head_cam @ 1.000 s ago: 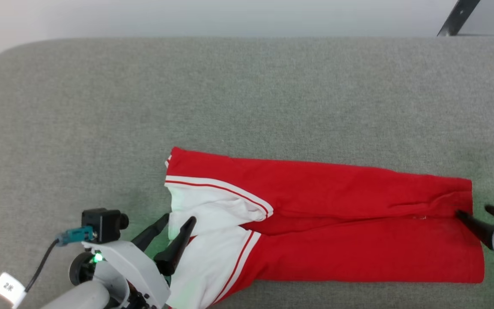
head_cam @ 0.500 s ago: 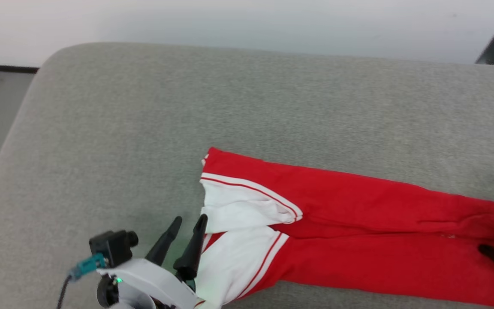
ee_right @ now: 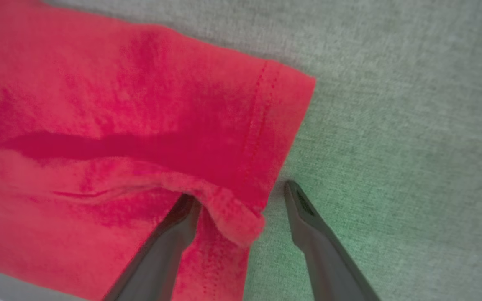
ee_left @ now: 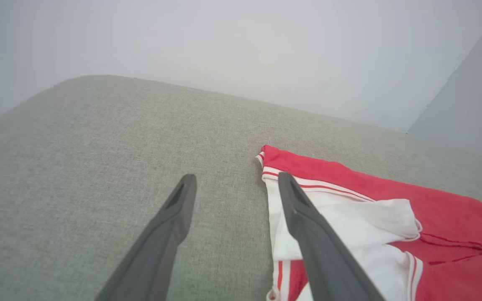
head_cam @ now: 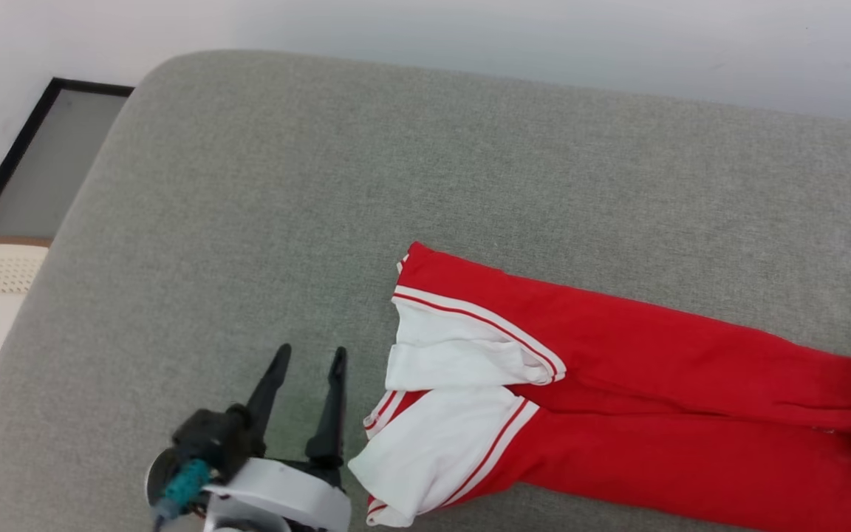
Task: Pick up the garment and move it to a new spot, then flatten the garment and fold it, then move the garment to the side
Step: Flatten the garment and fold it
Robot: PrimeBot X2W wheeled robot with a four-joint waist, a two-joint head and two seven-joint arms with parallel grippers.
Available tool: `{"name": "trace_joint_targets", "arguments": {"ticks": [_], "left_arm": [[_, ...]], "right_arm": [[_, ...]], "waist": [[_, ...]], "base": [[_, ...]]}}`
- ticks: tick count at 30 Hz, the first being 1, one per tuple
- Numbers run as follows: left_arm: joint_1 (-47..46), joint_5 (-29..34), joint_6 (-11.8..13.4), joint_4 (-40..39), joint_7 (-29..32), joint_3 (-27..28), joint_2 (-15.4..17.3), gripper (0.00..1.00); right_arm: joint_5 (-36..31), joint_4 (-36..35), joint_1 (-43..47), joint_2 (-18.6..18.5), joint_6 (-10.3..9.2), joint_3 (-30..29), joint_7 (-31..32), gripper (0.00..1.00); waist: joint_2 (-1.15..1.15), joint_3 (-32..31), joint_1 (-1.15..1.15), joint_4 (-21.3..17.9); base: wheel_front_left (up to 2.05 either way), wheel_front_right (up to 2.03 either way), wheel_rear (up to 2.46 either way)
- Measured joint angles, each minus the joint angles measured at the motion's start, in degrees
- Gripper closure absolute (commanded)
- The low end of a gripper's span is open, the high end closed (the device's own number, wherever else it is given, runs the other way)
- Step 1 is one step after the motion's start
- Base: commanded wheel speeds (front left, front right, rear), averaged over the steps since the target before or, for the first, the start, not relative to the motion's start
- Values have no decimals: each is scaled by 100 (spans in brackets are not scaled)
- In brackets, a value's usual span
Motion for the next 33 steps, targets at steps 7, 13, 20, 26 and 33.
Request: {"name": "trace_joint_targets", "arguments": {"ticks": [7,13,20,26,33], "left_arm": [[74,1137,-285,180,0,363,-489,0],[129,1527,-628,359,0,749,-802,0],[144,1845,-947,407,0,1114,-1047,0],[166,1958,-1112,434,0,1314,-1162,0],[230,2059,-1274,434,0,1540,-1251,0]], "right_arm": [[-76,-1,-14,60,0,-70,35,0],[-96,-7,-43,96,-1,-57,10,100],[-102,13,-85,144,-1,-12,-38,100],[-103,88,-101,187,-2,-1,-207,100],[-145,332,-245,343,8,-189,-723,100]], "waist": [[0,98,0,37],[0,164,0,16],[0,184,0,22],[0,142,0,-9],[0,7,0,-181]], "base": [[0,0,0],[0,0,0],[0,0,0],[0,0,0],[0,0,0]]}}
